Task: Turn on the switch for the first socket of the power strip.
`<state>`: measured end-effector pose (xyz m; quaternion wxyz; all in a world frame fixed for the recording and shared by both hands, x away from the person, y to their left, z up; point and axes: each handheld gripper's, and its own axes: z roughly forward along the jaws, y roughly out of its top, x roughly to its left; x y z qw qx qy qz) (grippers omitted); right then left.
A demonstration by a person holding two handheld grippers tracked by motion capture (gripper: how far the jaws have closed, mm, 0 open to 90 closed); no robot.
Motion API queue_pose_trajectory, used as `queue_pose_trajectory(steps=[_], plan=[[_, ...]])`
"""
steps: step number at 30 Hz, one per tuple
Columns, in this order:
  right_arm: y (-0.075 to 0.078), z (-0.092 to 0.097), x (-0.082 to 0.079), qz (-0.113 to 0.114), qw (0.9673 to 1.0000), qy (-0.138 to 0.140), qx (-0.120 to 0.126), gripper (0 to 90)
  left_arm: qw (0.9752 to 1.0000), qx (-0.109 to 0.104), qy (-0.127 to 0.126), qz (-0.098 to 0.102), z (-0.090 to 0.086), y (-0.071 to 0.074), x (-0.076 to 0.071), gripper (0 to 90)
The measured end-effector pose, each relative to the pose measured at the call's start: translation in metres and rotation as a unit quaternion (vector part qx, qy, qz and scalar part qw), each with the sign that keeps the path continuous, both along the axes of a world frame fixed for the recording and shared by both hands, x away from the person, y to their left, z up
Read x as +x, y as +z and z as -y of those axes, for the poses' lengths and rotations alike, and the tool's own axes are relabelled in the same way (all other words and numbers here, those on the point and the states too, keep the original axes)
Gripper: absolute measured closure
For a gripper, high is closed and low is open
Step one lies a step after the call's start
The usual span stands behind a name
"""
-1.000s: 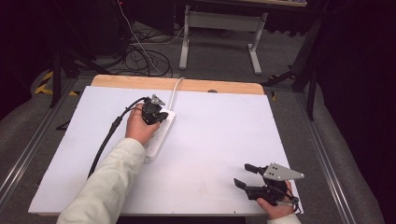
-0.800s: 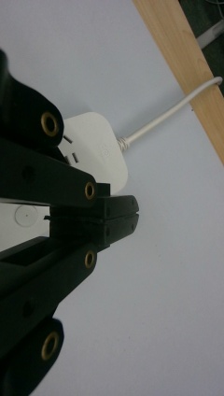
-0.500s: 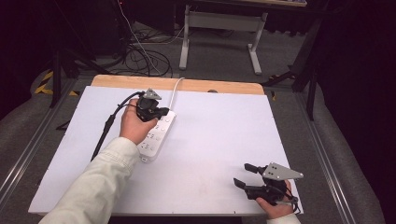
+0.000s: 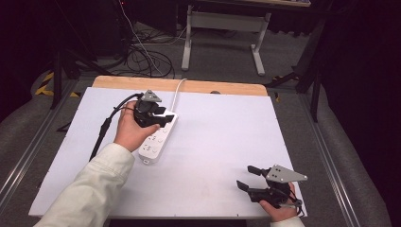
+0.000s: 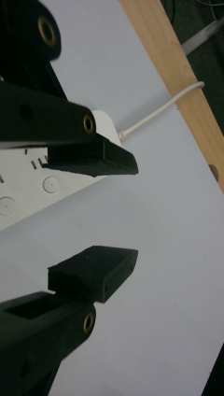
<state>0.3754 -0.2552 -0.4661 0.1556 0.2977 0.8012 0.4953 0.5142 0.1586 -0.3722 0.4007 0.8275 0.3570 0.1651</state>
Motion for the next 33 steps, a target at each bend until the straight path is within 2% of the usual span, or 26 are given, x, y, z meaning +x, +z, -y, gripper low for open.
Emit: queue_pose_trajectory(steps=[5,9,12,16,18,22,24,26,28,33], plan=[[0.000,-0.001,0.001,0.001,1.0000,0.002,-0.001,31.2,0.9989,-0.032,-0.011,0.031,-0.009,0.014,-0.020,40.7],[0.000,-0.001,0.000,0.001,1.0000,0.000,-0.001,31.2,0.9977,-0.041,-0.020,0.050,-0.015,0.022,-0.038,33.8],[0.000,-0.001,0.000,0.002,1.0000,0.000,0.000,31.2,0.9958,-0.056,-0.031,0.065,-0.020,0.026,-0.053,28.7],[0.000,-0.001,0.000,0.002,1.0000,0.000,0.000,31.2,0.9936,-0.064,-0.029,0.088,-0.030,0.027,-0.072,23.8],[0.000,-0.001,0.000,0.002,1.0000,-0.001,-0.001,31.2,0.9928,-0.067,-0.031,0.095,-0.036,0.026,-0.080,21.6],[0.000,-0.001,0.000,0.002,1.0000,-0.002,0.000,31.2,0.9924,-0.074,-0.025,0.095,-0.048,0.019,-0.095,17.1],[0.000,-0.001,0.000,0.002,1.0000,-0.002,0.000,31.2,0.9919,-0.079,-0.030,0.095,-0.054,0.015,-0.103,15.8],[0.000,-0.001,0.000,0.002,1.0000,-0.003,0.000,31.2,0.9912,-0.086,-0.035,0.094,-0.060,0.009,-0.109,14.0],[0.000,-0.001,0.000,0.002,1.0000,-0.002,-0.001,31.2,0.9908,-0.082,-0.042,0.099,-0.068,0.002,-0.115,10.8],[0.000,-0.002,0.000,0.002,1.0000,-0.003,-0.001,31.2,0.9908,-0.085,-0.031,0.100,-0.083,-0.015,-0.129,8.6]])
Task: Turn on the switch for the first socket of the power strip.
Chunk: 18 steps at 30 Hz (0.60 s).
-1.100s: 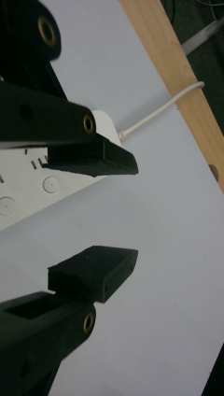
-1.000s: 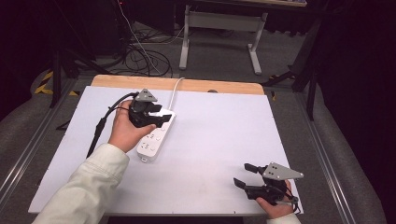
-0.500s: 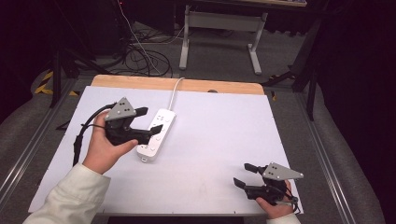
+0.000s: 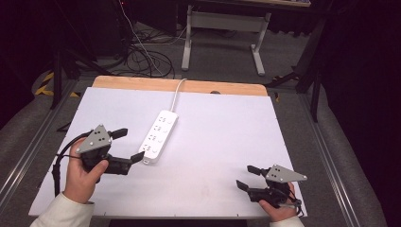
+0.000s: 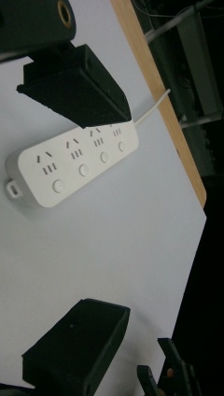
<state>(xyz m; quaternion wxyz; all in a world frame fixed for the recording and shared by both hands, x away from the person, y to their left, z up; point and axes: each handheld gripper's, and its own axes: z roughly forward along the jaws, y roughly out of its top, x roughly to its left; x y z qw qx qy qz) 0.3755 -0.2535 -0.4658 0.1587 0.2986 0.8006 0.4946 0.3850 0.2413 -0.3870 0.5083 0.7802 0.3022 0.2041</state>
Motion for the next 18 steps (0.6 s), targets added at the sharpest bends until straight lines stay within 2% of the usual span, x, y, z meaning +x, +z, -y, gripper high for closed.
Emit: queue_pose_trajectory(steps=[5,11,13,18], plan=[[0.000,0.000,0.000,0.000,1.0000,-0.001,-0.001,31.2,0.9998,-0.017,-0.005,-0.001,-0.010,-0.016,-0.012,8.6],[0.000,-0.001,0.000,0.000,1.0000,-0.001,-0.002,31.2,0.9999,0.012,-0.003,0.008,-0.018,-0.037,-0.025,8.1],[0.000,-0.001,0.000,-0.001,1.0000,-0.001,-0.002,31.2,0.9999,0.011,-0.006,0.006,-0.022,-0.045,-0.029,8.0],[0.000,-0.001,0.000,0.001,1.0000,0.000,-0.003,31.2,0.9997,-0.021,-0.011,-0.005,-0.034,-0.064,-0.037,8.1]])
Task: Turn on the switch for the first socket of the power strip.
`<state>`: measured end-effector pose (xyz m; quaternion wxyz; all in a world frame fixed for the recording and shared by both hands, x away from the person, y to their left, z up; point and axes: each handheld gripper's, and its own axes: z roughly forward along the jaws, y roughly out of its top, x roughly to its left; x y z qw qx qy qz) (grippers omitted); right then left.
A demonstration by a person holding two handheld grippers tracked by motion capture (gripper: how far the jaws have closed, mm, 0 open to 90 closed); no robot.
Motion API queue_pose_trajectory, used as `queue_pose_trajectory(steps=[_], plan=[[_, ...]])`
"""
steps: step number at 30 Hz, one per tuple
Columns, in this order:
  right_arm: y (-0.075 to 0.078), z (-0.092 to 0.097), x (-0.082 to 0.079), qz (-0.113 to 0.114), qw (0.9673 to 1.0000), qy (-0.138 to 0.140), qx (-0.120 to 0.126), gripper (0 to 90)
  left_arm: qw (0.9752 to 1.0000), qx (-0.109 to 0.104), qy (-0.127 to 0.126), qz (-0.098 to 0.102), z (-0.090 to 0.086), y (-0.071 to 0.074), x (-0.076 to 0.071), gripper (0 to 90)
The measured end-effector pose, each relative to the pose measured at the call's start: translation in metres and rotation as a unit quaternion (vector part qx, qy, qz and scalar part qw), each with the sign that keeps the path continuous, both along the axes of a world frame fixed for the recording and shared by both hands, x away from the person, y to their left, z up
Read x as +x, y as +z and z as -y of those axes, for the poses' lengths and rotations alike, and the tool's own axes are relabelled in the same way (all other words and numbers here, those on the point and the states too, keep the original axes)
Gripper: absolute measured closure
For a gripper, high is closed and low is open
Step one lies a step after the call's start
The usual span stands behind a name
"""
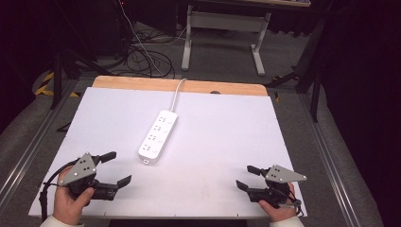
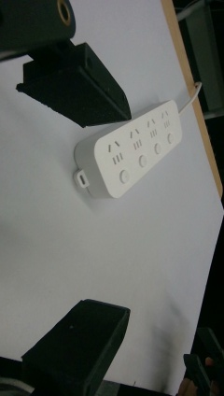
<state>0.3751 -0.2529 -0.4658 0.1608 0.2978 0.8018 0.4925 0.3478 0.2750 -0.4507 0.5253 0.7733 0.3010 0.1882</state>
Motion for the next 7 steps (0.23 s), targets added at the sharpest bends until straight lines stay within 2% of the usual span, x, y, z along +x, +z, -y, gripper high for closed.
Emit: queue_pose_trajectory(steps=[4,7], plan=[[0.000,0.000,0.000,-0.001,1.0000,0.000,-0.001,31.2,0.9993,-0.018,0.000,-0.033,-0.003,-0.018,-0.001,8.2],[0.000,-0.001,0.001,-0.001,1.0000,0.000,-0.002,31.2,0.9994,-0.004,0.004,-0.035,-0.004,-0.021,-0.002,8.5]])
